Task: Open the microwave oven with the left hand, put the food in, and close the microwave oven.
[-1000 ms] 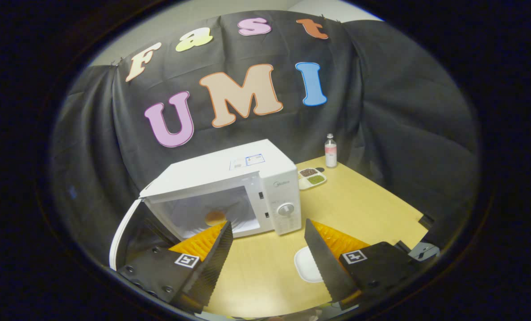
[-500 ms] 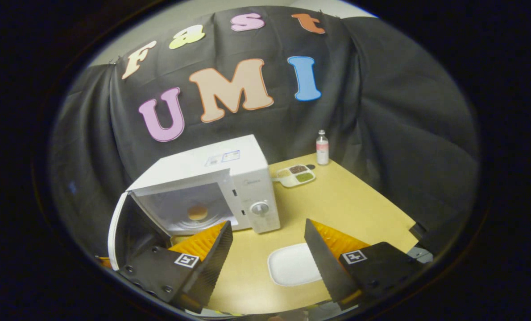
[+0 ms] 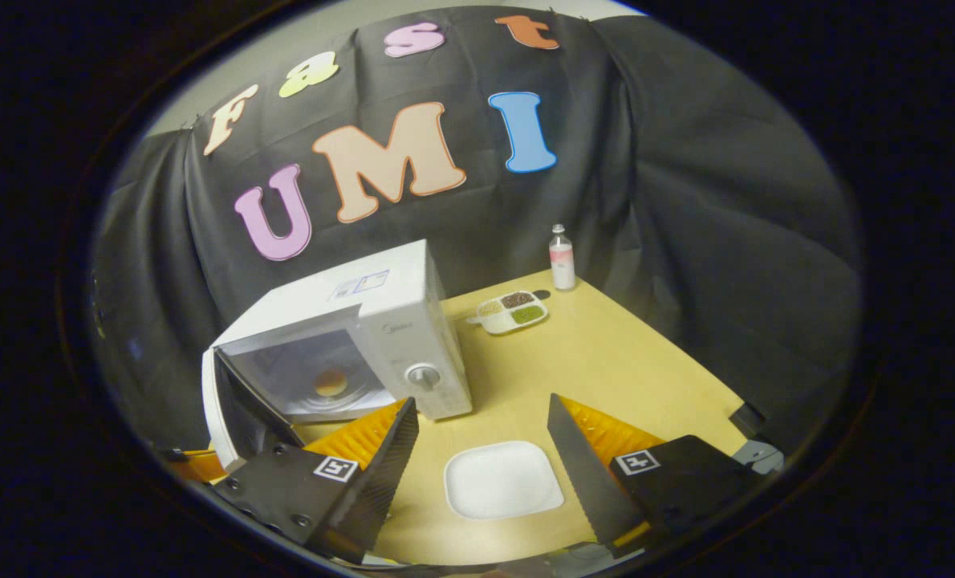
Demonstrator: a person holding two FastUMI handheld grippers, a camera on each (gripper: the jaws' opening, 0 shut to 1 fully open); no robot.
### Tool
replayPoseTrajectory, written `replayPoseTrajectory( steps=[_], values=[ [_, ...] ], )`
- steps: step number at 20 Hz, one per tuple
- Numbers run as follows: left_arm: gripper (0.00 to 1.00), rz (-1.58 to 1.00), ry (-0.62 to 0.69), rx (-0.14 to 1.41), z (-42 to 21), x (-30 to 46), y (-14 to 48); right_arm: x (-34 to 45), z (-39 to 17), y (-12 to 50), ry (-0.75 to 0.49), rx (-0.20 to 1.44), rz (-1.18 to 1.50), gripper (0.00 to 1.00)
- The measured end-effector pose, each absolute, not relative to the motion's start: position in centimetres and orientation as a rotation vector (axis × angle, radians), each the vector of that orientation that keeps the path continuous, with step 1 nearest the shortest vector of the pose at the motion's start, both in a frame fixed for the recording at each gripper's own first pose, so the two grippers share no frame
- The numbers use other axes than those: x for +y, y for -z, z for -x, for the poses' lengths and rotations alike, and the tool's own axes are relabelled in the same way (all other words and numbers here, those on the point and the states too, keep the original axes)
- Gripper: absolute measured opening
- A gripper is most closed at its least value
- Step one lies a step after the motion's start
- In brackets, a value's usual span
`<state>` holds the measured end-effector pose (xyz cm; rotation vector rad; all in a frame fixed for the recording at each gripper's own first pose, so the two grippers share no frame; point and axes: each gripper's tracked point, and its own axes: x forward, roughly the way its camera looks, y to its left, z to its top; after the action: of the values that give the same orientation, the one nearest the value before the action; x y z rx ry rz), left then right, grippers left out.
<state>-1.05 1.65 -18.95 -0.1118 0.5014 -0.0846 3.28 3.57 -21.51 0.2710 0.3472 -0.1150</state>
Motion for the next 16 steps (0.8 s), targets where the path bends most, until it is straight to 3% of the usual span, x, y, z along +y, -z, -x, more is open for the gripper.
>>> replayPoseTrajectory(
  steps=[16],
  values=[
    [0.01, 0.041, 0.169, 0.409, -8.5, -5.5, 15.9, 0.3, -4.0, 20.1, 0.074, 0.292, -0.243, 1.0]
  ],
)
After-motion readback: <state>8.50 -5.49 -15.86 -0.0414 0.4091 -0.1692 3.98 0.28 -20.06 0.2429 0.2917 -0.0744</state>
